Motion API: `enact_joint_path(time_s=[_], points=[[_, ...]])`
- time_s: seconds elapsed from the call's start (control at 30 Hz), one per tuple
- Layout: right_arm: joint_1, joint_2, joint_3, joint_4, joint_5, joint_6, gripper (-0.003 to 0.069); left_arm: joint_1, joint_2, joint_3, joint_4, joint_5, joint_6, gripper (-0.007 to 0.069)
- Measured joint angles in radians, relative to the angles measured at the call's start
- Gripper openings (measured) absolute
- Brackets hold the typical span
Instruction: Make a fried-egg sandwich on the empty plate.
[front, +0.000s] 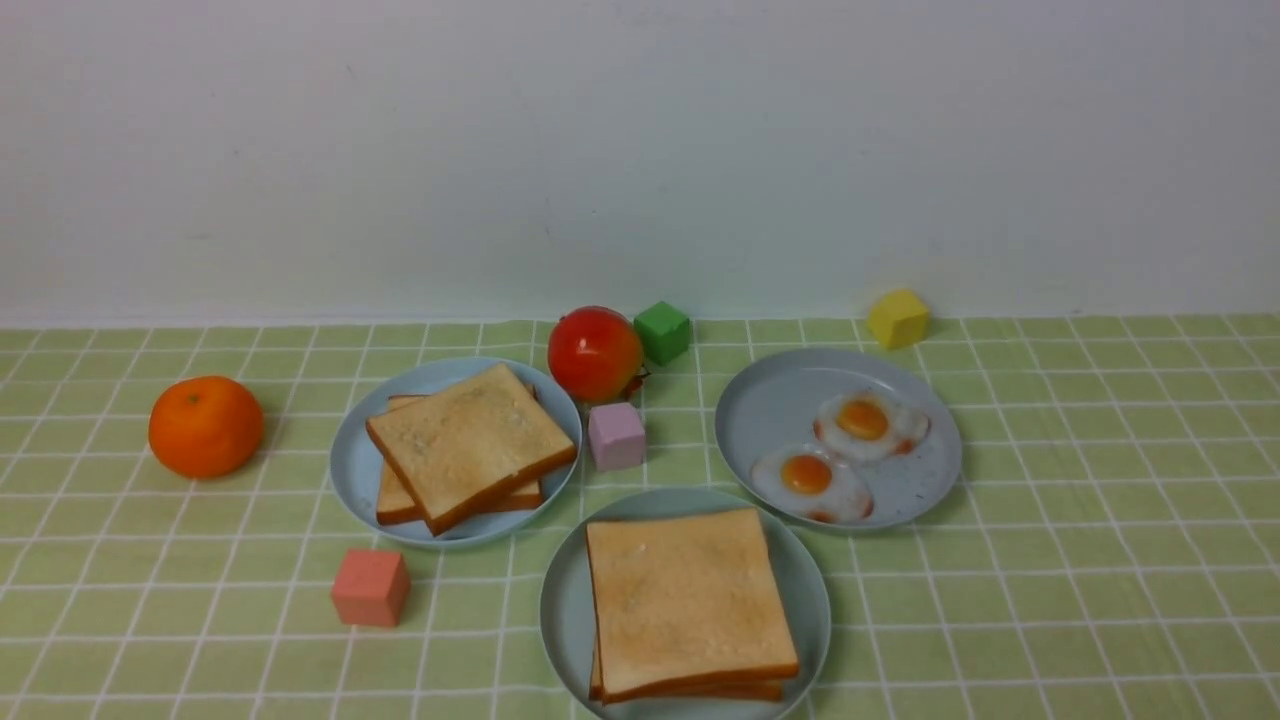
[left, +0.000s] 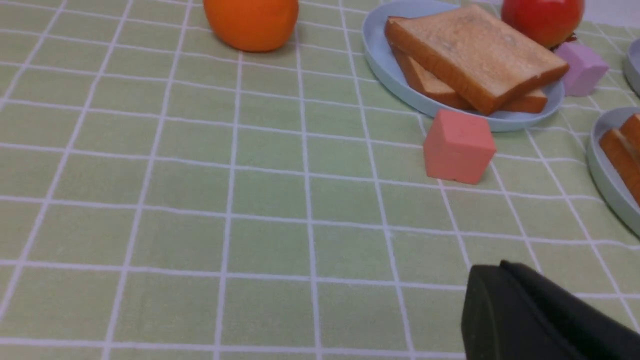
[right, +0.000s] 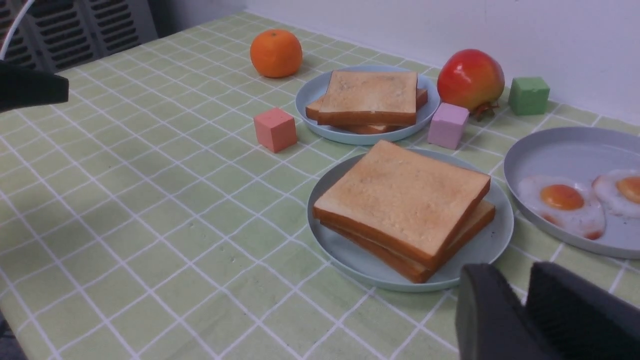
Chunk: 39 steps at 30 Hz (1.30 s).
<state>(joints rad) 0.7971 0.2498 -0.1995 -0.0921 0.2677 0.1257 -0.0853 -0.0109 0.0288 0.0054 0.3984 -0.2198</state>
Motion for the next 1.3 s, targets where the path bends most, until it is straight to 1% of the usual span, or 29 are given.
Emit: enact_joint_path(time_s=[0.13, 0.67, 0.73, 0.8, 0.83, 0.87, 0.9, 0.97, 1.0, 1.03, 1.07, 1.1, 1.17, 1.2, 1.3], points=[[0.000, 0.000, 0.000, 0.000, 0.000, 0.000, 0.0163, 0.039, 0.000, 0.000, 0.044, -0.002, 0.000, -0.0013], [0.000, 0.000, 0.000, 0.000, 0.000, 0.000, 0.0176, 0.043, 0.000, 0.000, 0.060, -0.003, 0.000, -0.0010], [-0.019, 0.000, 0.000, 0.004, -0.001, 0.000, 0.0177, 0.043, 0.000, 0.000, 0.060, -0.003, 0.000, -0.0010], [-0.116, 0.000, 0.000, 0.042, -0.001, 0.000, 0.0182, 0.043, 0.000, 0.000, 0.060, -0.003, 0.000, -0.0010], [-0.126, 0.000, 0.000, 0.045, -0.001, 0.000, 0.0183, 0.043, 0.000, 0.000, 0.060, -0.003, 0.000, -0.0010], [-0.168, 0.000, 0.000, 0.057, -0.001, 0.000, 0.0184, 0.043, 0.000, 0.000, 0.060, -0.003, 0.000, -0.0010], [-0.260, -0.001, 0.000, 0.074, -0.001, 0.000, 0.0187, 0.043, 0.000, 0.000, 0.060, -0.003, 0.000, -0.0010], [-0.359, -0.013, 0.000, 0.087, -0.001, 0.000, 0.0190, 0.043, 0.000, 0.000, 0.060, -0.004, 0.000, -0.0010], [-0.423, -0.035, 0.000, 0.092, 0.005, 0.000, 0.0192, 0.043, 0.000, 0.000, 0.060, -0.004, 0.000, -0.0010], [-0.431, -0.042, 0.000, 0.092, 0.007, 0.000, 0.0193, 0.043, 0.000, 0.000, 0.060, -0.004, 0.000, -0.0010], [-0.494, -0.068, 0.000, 0.092, 0.021, 0.000, 0.0195, 0.043, 0.000, 0.000, 0.060, -0.004, 0.000, -0.0008], [-0.530, -0.083, 0.000, 0.092, 0.036, 0.000, 0.0197, 0.043, 0.000, 0.000, 0.060, -0.004, 0.000, -0.0006], [-0.562, -0.096, 0.000, 0.092, 0.062, 0.000, 0.0198, 0.043, 0.000, 0.000, 0.060, -0.004, 0.000, -0.0005], [-0.607, -0.113, 0.000, 0.087, 0.108, 0.000, 0.0201, 0.043, 0.000, 0.000, 0.060, -0.004, 0.000, -0.0003], [-0.670, -0.164, 0.048, 0.085, 0.186, 0.000, 0.0206, 0.043, 0.000, 0.000, 0.060, -0.004, 0.000, -0.0002]])
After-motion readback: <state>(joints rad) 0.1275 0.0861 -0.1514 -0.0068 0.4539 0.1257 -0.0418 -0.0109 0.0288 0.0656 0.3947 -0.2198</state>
